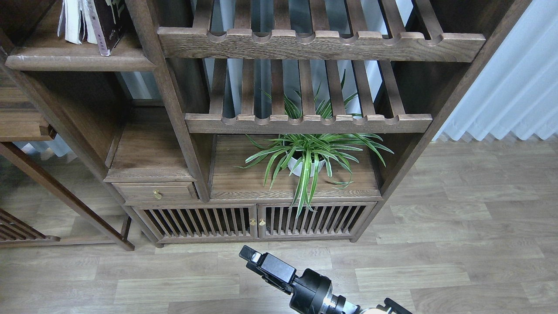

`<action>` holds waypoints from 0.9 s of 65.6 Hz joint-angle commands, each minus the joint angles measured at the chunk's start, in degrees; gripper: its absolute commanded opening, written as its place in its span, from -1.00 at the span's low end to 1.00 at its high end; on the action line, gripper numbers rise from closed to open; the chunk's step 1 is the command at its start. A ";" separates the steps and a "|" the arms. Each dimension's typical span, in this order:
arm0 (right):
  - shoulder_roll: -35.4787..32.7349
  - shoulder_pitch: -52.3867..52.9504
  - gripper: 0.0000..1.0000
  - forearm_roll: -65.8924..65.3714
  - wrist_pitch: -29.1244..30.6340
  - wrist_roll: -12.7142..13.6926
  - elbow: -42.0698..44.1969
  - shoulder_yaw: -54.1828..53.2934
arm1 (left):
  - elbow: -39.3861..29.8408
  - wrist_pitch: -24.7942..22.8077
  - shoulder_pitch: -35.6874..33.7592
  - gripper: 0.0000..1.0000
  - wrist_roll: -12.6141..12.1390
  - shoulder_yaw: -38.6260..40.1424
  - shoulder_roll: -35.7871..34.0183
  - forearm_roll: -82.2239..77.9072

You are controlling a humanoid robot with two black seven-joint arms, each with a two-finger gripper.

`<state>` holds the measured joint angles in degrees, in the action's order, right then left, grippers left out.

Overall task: Organize books on shelf
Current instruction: 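Place the white booklet on the side shelf and withdraw the left gripper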

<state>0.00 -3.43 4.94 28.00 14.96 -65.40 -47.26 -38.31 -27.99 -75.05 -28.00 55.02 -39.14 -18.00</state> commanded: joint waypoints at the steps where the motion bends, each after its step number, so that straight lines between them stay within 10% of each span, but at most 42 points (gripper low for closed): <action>1: 0.00 0.00 0.99 0.16 0.00 -0.11 -0.17 -0.90 | -5.36 -0.01 4.99 0.07 0.00 2.63 -2.60 2.53; 59: 0.00 0.53 0.99 0.69 0.00 -2.13 -2.19 -3.98 | -34.02 -0.01 50.00 0.10 0.00 24.70 -3.31 11.50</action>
<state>0.00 -3.15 5.63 28.00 12.95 -67.55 -51.12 -70.37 -27.99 -29.55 -28.01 77.48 -44.58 -6.48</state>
